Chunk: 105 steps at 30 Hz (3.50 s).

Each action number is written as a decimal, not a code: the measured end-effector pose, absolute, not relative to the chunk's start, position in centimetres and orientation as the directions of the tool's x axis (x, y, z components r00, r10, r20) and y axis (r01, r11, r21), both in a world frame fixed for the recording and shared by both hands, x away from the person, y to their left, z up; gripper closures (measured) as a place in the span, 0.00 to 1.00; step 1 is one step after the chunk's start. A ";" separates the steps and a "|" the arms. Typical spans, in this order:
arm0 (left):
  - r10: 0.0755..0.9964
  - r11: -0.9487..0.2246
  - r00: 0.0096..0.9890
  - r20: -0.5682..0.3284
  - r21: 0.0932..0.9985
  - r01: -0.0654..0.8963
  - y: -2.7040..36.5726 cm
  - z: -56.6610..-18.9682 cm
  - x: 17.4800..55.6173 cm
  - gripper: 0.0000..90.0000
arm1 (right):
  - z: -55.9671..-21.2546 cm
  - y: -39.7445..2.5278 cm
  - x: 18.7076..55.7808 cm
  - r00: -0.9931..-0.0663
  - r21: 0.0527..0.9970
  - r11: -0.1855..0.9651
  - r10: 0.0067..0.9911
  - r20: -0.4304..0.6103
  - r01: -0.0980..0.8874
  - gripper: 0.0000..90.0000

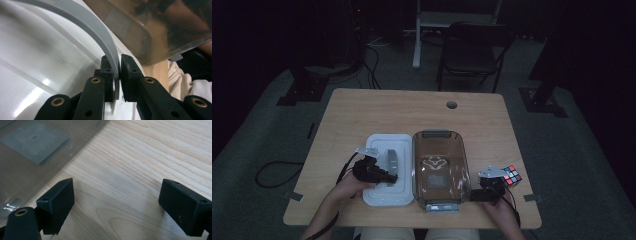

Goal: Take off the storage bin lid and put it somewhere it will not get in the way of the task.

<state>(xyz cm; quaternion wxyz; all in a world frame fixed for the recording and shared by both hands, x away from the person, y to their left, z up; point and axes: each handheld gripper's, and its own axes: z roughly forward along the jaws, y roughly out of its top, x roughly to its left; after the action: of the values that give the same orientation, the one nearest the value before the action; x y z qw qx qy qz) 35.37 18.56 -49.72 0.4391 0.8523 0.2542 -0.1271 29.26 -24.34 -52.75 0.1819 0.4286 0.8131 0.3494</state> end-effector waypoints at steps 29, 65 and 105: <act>0.585 -0.427 0.762 -0.277 0.694 0.580 19.9 -49.4 34.6 0.38 | -52.8 -24.3 29.3 -0.566 0.724 0.389 0.824 0.003 0.570 0.14; 0.945 -0.193 0.325 -0.028 0.753 0.629 26.0 -49.8 30.3 0.01 | -52.8 -24.3 29.3 -0.566 0.724 0.389 0.824 0.003 0.570 0.14; 0.986 -0.131 0.168 0.011 0.682 0.719 27.5 -52.4 30.6 0.01 | -52.8 -24.2 29.3 -0.562 0.724 0.386 0.827 0.003 0.572 0.14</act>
<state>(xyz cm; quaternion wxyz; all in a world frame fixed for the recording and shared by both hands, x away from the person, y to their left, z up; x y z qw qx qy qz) 30.59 27.52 -52.39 0.2768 0.7125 0.5983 0.2405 29.29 -24.21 -52.76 0.1831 0.4308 0.8120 0.3487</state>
